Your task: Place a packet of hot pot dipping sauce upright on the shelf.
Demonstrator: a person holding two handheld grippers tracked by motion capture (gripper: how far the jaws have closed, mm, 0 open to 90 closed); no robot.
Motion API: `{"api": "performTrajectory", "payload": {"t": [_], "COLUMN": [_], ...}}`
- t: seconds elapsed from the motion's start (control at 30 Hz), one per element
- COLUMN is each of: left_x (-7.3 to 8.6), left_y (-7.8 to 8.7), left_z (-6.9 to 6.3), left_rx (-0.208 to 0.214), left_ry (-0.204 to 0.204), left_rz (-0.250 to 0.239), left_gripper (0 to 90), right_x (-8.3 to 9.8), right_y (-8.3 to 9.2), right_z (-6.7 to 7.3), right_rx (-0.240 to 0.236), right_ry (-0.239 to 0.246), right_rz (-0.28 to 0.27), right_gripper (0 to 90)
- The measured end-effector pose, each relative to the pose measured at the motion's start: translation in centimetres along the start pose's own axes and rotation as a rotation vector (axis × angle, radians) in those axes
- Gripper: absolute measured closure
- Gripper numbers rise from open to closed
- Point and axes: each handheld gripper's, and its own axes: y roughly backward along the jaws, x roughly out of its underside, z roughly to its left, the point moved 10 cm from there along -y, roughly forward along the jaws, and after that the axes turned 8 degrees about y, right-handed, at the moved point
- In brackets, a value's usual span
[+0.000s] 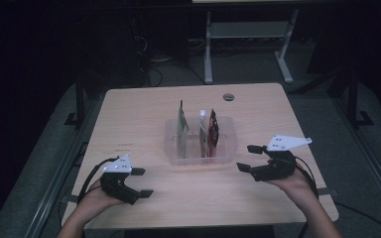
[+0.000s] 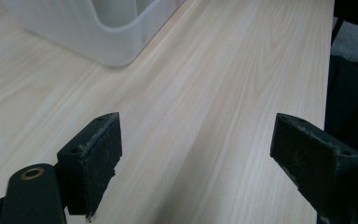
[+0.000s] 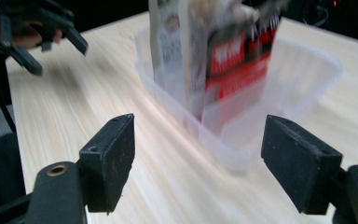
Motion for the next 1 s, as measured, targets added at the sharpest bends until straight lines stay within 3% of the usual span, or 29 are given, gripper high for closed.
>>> {"api": "performTrajectory", "payload": {"t": [0.37,0.6,0.7,0.8,1.0], "left_x": [2.1,3.5,3.8,4.2,4.6], "left_y": [0.6,1.1,0.9,0.7,0.6], "left_z": [0.8,1.3,1.6,2.0,2.5], "left_rx": [-0.055,-0.088,-0.112,-0.127,-0.146], "left_ry": [0.031,0.046,0.039,0.026,0.026], "left_rz": [0.014,0.026,0.039,0.053,0.064], "left_gripper": [16.3,16.4,16.4,16.4,16.4], "right_x": [5.8,9.4,10.2,11.4,12.3], "right_y": [1.3,2.3,2.7,3.0,2.9], "right_z": [-1.3,-2.4,-2.7,-3.3,-3.8], "right_rx": [0.09,0.17,0.179,0.209,0.196], "right_ry": [-0.039,-0.067,-0.08,-0.066,-0.076], "right_rz": [0.1,0.169,0.18,0.23,0.23], "right_gripper": [19.3,17.2,15.9,14.8,14.0]}}
